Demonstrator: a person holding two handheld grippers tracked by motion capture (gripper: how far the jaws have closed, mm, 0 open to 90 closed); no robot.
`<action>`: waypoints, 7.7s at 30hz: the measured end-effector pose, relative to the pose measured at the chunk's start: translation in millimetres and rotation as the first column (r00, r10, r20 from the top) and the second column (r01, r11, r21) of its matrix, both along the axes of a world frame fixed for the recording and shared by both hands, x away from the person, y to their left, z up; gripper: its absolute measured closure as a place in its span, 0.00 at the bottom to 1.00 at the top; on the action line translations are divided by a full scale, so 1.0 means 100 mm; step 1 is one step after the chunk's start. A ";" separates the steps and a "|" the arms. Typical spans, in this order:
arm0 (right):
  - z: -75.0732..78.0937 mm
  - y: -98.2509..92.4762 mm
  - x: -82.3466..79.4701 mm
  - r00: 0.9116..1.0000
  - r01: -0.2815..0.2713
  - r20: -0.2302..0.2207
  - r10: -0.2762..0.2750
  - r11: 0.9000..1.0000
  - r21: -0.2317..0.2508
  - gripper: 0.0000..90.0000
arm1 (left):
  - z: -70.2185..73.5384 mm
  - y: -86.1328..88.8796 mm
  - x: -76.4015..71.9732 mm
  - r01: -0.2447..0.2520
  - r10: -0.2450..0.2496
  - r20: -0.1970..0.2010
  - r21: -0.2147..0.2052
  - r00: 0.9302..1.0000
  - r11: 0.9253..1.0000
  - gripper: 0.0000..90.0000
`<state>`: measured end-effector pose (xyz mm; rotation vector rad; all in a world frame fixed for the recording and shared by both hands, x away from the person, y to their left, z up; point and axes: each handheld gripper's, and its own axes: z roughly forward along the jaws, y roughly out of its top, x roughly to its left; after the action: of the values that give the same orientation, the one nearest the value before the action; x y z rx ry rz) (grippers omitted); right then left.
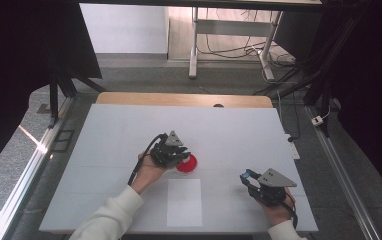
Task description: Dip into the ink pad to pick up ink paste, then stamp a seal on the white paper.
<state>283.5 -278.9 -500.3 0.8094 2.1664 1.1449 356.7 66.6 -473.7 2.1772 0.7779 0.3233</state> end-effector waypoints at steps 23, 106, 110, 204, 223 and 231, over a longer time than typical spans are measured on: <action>0.00 0.00 0.00 1.000 0.001 0.001 -0.001 1.000 -0.009 0.72 | 0.29 0.24 -0.16 0.078 -0.081 -0.017 -0.135 0.997 0.988 0.84; -0.01 0.00 0.01 1.000 0.005 -0.001 -0.005 1.000 0.000 0.72 | -0.14 0.10 -0.82 0.245 -0.248 -0.057 -0.053 0.967 0.968 0.84; -0.01 0.00 0.01 1.000 0.006 -0.003 -0.006 1.000 -0.007 0.72 | -0.17 0.08 -0.81 0.245 -0.246 -0.050 -0.026 0.968 0.969 0.84; -0.01 0.01 0.01 1.000 0.005 0.001 -0.005 1.000 -0.001 0.72 | -0.24 -0.18 -0.85 0.227 -0.220 -0.061 0.179 0.974 0.957 0.85; -0.01 0.00 0.01 1.000 0.007 -0.003 -0.007 1.000 -0.007 0.72 | -0.28 -0.12 -0.85 0.219 -0.213 -0.060 0.143 0.975 0.965 0.85; -0.01 0.01 0.01 1.000 0.006 -0.002 -0.006 1.000 -0.006 0.72 | -0.28 -0.11 -0.87 0.221 -0.216 -0.049 0.146 0.975 0.964 0.85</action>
<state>284.9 -278.3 -501.3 0.8142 2.1663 1.1341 270.0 55.1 -502.0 2.3900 0.5381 0.2406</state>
